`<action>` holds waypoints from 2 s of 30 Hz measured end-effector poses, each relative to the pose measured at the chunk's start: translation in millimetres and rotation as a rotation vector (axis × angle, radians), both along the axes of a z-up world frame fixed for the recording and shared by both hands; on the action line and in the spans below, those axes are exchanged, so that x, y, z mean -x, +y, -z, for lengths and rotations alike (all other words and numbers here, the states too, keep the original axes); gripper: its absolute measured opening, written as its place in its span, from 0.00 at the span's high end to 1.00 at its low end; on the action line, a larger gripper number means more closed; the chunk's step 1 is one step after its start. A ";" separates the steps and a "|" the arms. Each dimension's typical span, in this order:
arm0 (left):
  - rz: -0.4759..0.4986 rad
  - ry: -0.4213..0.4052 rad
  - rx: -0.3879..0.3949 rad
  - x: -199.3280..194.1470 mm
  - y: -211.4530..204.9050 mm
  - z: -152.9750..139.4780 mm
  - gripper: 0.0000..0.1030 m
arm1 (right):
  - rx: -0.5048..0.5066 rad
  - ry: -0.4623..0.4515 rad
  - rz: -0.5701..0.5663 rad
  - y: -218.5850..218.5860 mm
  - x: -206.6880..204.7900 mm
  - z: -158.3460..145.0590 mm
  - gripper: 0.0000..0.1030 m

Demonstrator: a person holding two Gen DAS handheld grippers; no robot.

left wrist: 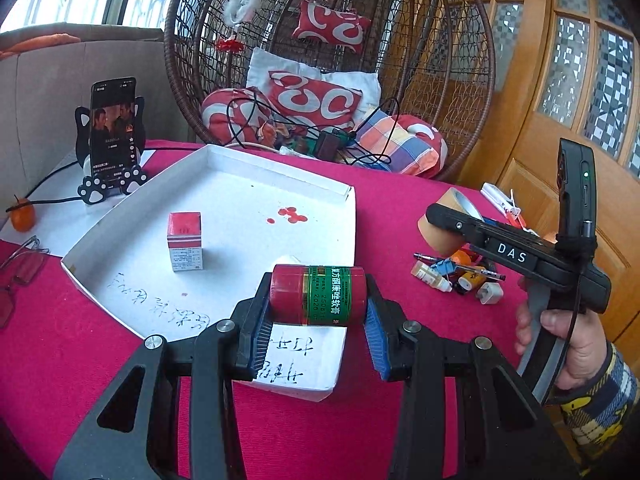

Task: Organize rigid objects
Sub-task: 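Grasp the tan tape roll with the right tool while the left tool carries the jar, then lower the jar and tape roll into the tray and open both tools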

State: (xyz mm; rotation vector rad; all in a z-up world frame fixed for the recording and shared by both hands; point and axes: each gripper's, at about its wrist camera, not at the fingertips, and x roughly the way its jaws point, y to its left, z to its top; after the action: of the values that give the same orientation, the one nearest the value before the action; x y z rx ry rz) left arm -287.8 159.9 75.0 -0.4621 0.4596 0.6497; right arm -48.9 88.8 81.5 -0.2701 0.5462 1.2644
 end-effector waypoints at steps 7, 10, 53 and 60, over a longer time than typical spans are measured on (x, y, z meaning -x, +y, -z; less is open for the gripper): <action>-0.026 -0.007 -0.004 8.3 2.3 -2.0 0.61 | -0.033 0.018 -0.029 -4.6 10.8 -13.7 0.50; -0.036 -0.011 -0.003 12.5 4.5 -2.1 0.61 | -0.033 0.019 -0.035 -3.2 14.1 -13.6 0.50; -0.176 0.028 0.065 -11.0 117.7 -4.2 0.61 | 0.050 -0.010 -0.136 65.4 35.6 -12.7 0.50; -0.161 0.117 0.105 -63.5 160.8 12.3 0.61 | 0.122 0.028 -0.144 105.5 37.3 17.5 0.50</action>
State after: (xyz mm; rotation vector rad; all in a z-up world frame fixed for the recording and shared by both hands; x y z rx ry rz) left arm -224.4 320.8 62.7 -0.5663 0.5730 0.8140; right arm -86.2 194.3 64.0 -0.4004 0.6383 1.3781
